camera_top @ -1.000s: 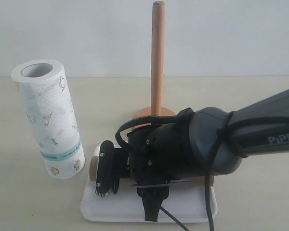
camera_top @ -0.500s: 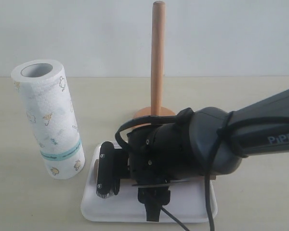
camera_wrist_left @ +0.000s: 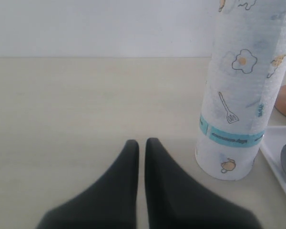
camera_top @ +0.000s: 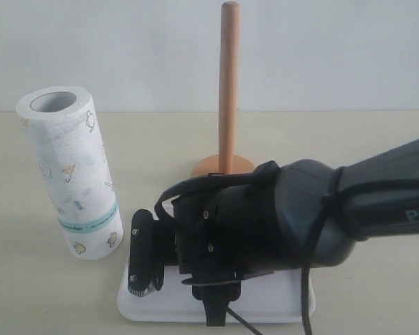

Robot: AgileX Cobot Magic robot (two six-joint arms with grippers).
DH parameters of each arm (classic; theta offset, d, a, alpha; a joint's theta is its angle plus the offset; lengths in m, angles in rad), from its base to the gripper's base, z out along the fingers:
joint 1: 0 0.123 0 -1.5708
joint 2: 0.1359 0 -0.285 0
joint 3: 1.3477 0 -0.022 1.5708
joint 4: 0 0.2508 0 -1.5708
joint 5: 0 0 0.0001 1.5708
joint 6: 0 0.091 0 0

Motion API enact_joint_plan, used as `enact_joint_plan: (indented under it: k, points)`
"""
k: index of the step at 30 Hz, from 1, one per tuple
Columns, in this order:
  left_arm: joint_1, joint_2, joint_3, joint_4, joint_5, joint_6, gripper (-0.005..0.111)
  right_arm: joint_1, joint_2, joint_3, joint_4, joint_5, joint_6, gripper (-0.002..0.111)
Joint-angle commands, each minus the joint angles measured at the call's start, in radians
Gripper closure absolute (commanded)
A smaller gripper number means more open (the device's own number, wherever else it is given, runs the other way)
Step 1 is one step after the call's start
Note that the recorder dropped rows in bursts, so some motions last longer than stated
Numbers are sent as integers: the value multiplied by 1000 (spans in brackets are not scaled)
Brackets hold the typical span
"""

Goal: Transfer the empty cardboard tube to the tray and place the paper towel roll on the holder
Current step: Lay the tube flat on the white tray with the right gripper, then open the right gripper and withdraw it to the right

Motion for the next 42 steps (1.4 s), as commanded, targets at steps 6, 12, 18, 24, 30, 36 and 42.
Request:
enact_joint_plan:
  k: [6, 12, 18, 24, 30, 36, 42]
  points:
    - [5, -2, 4, 0, -3, 3, 103, 26, -192, -7, -9, 169, 5, 37]
    - [5, -2, 4, 0, -3, 3, 103, 31, -386, -7, 99, 276, -10, 37]
    - [5, -2, 4, 0, -3, 3, 103, 31, -594, -7, 331, 330, -48, 81]
    - [5, -2, 4, 0, -3, 3, 103, 31, -786, -7, 495, 455, 6, 108]
    - [5, -2, 4, 0, -3, 3, 103, 31, -940, -7, 506, 472, 66, 108]
    - [5, -2, 4, 0, -3, 3, 103, 31, -1042, -7, 506, 472, 66, 108]
    - [5, -2, 4, 0, -3, 3, 103, 31, -1098, -7, 506, 472, 66, 108]
